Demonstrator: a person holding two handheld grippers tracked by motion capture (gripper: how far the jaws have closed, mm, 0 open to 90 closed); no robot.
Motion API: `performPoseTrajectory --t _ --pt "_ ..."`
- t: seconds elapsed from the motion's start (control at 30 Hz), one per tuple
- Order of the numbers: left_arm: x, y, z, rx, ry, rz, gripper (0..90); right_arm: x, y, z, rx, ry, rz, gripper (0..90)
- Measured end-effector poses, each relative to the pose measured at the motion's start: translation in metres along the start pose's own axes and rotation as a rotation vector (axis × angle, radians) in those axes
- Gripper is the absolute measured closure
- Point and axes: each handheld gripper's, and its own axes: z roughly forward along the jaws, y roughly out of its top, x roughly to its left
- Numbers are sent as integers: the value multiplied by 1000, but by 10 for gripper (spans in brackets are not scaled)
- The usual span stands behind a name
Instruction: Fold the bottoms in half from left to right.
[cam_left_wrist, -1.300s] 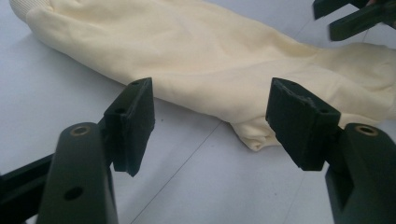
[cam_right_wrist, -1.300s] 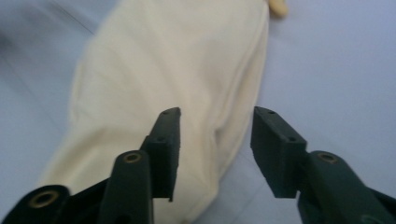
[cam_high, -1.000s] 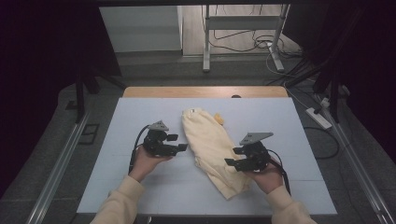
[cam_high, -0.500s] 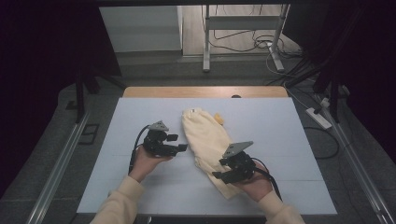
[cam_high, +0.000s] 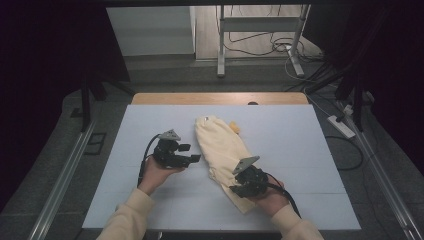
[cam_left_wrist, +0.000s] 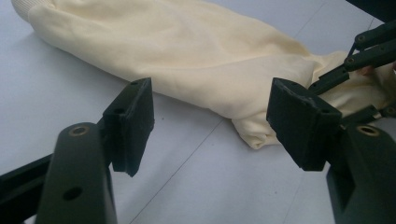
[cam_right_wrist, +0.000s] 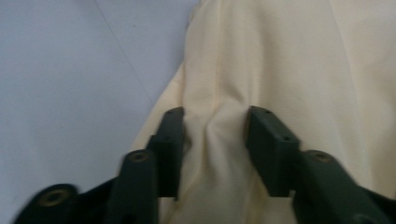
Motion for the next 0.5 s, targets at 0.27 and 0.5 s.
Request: performPoseTrajectory --t 0.27,0.5 --pt "-1 0 0 -2 4 0 321 -2 1 -5 -13 42 14 844" --pt "1 0 0 -3 9 -5 319 6 9 -20 -107 123 17 843"
